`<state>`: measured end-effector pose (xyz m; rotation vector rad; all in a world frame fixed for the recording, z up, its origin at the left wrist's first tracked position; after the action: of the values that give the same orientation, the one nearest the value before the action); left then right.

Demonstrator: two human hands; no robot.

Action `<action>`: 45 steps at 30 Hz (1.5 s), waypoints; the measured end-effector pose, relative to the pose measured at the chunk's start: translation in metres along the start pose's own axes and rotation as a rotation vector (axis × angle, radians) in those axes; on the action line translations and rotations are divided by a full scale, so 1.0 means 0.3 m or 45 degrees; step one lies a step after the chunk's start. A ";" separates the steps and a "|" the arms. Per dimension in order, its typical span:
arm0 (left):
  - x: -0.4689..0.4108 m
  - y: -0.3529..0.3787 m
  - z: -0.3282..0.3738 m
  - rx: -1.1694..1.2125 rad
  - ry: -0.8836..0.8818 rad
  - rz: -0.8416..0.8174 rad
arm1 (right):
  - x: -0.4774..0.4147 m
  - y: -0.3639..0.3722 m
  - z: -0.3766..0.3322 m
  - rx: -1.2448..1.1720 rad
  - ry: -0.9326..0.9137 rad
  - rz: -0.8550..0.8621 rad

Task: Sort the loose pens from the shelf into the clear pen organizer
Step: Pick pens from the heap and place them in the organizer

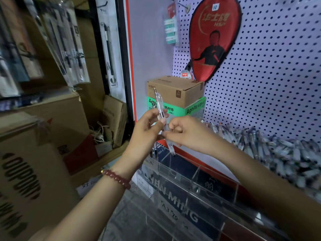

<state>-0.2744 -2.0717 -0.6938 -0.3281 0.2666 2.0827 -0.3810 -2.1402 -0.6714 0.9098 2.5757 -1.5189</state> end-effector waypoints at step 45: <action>-0.050 -0.032 -0.049 -0.380 0.044 -0.046 | -0.017 0.179 0.082 0.061 0.164 -0.062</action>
<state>-0.2569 -2.0835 -0.7031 -0.5443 -0.0316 2.0828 -0.3571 -2.1434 -0.7257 0.9886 2.6796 -1.5914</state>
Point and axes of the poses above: each hand's wrist, its own x-axis away from the middle knuckle, its own y-axis out of the palm, z = x × y, the point moved 4 cm from there along -x, towards the middle knuckle, and after that the axes turned 3 degrees about -y, right-handed, at the moved point
